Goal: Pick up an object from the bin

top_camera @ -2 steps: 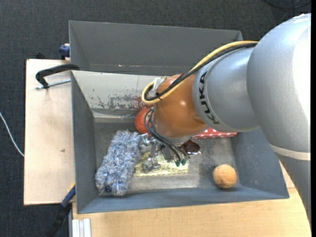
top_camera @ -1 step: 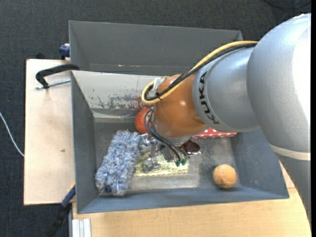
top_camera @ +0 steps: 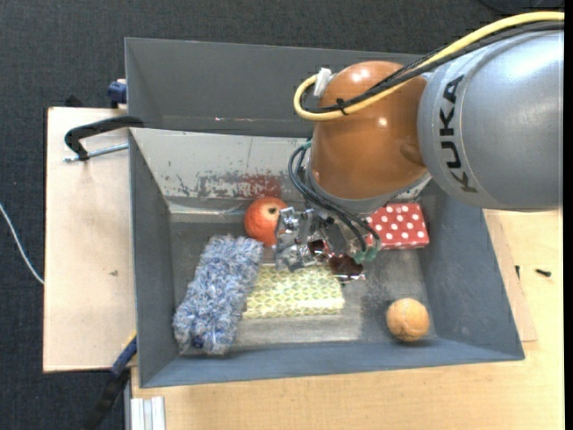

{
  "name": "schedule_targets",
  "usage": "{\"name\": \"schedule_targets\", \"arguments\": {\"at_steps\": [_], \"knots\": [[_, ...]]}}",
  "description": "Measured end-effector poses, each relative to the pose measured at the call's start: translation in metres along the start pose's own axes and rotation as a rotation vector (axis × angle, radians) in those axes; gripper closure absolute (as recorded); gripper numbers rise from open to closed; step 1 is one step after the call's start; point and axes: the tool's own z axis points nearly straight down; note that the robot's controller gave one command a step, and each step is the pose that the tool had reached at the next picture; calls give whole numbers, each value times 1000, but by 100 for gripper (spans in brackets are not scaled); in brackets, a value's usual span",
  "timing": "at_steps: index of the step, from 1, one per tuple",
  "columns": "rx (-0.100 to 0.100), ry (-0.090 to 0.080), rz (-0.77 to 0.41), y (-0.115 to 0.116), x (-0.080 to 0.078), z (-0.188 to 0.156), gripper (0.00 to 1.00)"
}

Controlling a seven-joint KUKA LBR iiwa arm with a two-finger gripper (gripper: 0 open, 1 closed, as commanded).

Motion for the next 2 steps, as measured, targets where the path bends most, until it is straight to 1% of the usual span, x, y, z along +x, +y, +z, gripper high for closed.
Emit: {"name": "schedule_targets", "arguments": {"at_steps": [1,2], "knots": [[-1,3,0,0,1,1,0],[-1,3,0,0,1,1,0]]}}
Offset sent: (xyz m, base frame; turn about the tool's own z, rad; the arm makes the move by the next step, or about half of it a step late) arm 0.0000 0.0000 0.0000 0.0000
